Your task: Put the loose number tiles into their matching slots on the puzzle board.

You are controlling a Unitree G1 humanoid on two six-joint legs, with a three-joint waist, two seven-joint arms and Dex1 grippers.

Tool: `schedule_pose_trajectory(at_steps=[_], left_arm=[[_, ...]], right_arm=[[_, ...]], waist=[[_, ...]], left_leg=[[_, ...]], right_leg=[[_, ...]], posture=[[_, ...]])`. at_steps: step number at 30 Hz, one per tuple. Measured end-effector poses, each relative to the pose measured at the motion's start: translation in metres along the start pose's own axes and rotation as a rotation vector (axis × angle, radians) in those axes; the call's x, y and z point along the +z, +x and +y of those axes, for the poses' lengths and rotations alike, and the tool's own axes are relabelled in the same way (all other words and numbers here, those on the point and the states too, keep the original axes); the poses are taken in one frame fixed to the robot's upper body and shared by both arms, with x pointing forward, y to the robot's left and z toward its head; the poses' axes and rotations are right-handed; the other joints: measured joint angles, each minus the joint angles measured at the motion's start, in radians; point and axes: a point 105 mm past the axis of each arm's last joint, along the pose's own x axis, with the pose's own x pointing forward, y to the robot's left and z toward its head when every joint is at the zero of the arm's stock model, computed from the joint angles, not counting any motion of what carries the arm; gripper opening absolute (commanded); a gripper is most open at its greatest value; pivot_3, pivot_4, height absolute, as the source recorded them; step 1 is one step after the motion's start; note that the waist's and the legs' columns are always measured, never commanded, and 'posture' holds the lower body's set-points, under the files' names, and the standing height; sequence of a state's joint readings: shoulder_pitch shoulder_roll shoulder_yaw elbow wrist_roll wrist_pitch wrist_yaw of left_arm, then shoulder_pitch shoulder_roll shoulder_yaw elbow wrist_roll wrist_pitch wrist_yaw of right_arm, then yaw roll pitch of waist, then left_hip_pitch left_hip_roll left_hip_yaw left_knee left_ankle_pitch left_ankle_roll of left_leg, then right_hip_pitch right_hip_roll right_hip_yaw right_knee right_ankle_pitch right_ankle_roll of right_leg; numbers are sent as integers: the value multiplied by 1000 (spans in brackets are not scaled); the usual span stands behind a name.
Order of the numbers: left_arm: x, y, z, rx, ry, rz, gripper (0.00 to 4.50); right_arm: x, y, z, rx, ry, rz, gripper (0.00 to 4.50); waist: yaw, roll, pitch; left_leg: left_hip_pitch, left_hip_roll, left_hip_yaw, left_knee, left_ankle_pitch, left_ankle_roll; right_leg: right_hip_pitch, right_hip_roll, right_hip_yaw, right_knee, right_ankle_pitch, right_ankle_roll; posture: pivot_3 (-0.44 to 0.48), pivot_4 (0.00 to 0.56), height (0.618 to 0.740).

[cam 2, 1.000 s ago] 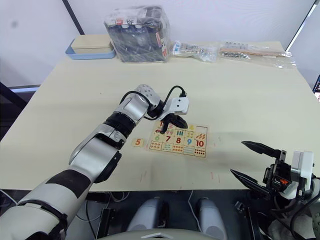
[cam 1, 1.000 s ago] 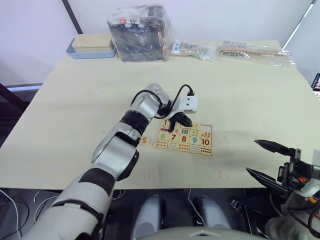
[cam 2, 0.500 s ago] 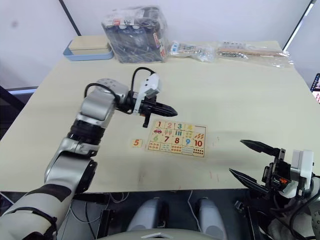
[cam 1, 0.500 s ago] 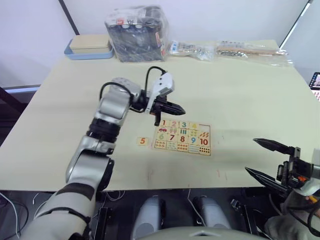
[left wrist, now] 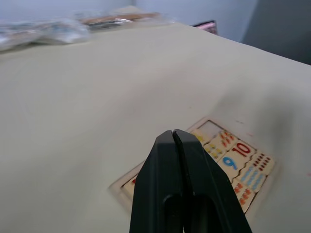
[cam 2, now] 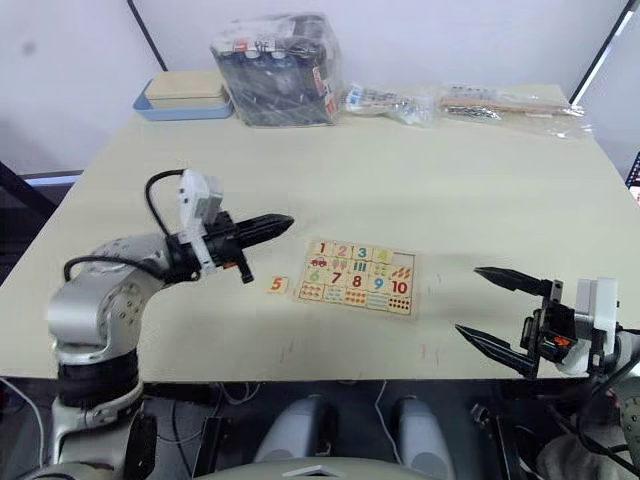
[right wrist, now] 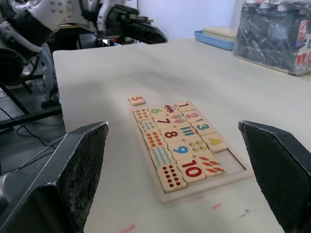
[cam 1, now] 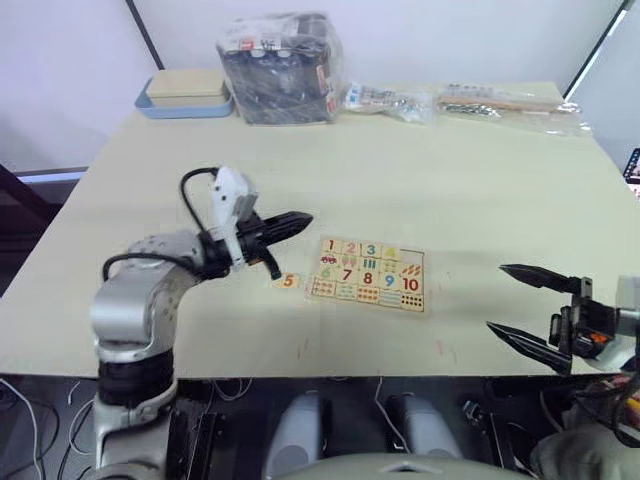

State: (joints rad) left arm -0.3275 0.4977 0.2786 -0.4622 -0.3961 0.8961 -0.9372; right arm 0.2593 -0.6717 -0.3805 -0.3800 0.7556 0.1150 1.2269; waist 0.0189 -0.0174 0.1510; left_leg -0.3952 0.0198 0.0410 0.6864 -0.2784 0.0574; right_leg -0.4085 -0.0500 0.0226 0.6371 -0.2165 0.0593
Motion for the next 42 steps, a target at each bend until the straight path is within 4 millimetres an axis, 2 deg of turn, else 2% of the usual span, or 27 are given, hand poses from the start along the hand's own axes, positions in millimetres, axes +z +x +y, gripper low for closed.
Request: schedule_pose_trajectory(at_steps=[3,5,10,13,16,20,25,28,42], left_arm=[[-8,-22,3,75,-18,-14,29],[-25,-46,2,127,-51,8,29],[-47,-72,0,182,-110,63,29],[-56,-87,-5,194,-126,86,932],[-61,-95,-11,176,-137,93,2287],[-69,-106,-18,149,-135,122,4333],[-73,-117,-17,123,-116,150,4432],[-70,-122,-10,85,-69,178,4432],[-66,-107,24,-234,120,318,4432]], right_arm=[[-3,1,0,8,24,10,4500],[-6,0,0,4,47,23,4500],[-9,-2,0,3,64,27,4500],[-13,-5,-1,-6,81,32,4500],[-15,-7,-1,-17,96,38,4500],[-19,-10,1,-21,115,49,4500],[-23,-14,2,-24,133,58,4500],[-21,-13,2,-9,119,52,4500],[-2,5,12,159,45,-1,4500]], waist=[[-2,-1,0],[-8,-1,-1],[-2,-1,-2],[-3,-2,-2],[-4,-2,-2],[-4,-2,-2],[-4,-1,-2],[-4,-1,-2],[-3,-1,-2]], left_leg=[[0,-1,0,0,0,0],[1,0,2,-2,0,0],[1,0,2,-2,0,0],[1,0,2,-2,0,0],[1,0,2,-2,0,0],[1,0,2,-2,0,0],[1,1,2,-2,0,0],[1,1,3,-3,0,0],[1,1,4,-3,0,0]], right_leg=[[0,-1,-1,-1,-1,-2],[0,-2,0,-1,-1,-2],[0,-3,-1,-1,-2,-3],[0,-4,-1,-2,-2,-3],[0,-5,-1,-2,-2,-3],[0,-6,-1,-3,-2,-4],[-1,-8,-1,-4,-2,-4],[-1,-6,-1,-4,-3,-4],[-1,-5,-4,-5,-2,-4]], posture=[[0,150,740],[0,150,740],[0,150,740],[0,150,740],[0,150,740],[0,150,740],[0,150,740],[0,150,740],[0,150,740]])
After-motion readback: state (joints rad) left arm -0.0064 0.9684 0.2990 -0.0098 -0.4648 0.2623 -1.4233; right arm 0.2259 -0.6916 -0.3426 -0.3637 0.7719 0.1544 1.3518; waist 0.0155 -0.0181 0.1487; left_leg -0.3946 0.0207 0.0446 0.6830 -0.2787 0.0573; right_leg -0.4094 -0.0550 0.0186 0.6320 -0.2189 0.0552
